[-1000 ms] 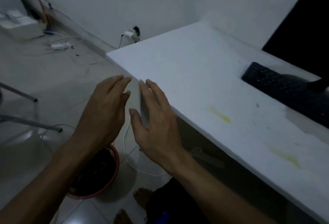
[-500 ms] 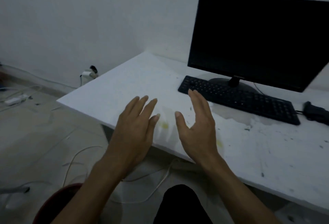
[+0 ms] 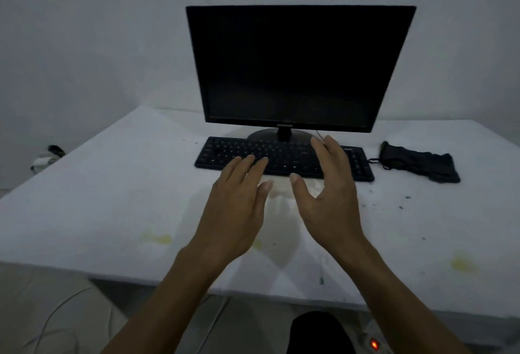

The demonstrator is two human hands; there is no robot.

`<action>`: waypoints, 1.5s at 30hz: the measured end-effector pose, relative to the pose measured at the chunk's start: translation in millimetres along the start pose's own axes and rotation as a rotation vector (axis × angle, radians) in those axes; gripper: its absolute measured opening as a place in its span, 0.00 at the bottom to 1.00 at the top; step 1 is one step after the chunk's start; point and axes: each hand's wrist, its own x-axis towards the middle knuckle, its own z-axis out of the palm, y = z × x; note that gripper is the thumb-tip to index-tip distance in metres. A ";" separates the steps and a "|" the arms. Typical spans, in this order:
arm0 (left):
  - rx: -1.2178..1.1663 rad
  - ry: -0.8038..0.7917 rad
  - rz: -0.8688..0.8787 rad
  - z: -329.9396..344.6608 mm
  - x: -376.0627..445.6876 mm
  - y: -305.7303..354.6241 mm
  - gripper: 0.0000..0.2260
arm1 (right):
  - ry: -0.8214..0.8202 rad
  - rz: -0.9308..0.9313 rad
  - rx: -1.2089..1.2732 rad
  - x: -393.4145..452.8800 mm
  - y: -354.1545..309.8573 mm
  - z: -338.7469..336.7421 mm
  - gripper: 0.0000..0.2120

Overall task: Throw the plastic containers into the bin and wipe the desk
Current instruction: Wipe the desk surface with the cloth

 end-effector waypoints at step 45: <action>-0.281 -0.527 -0.013 192.2 123.9 127.7 0.19 | -0.291 0.047 -0.807 107.3 285.4 -139.8 0.09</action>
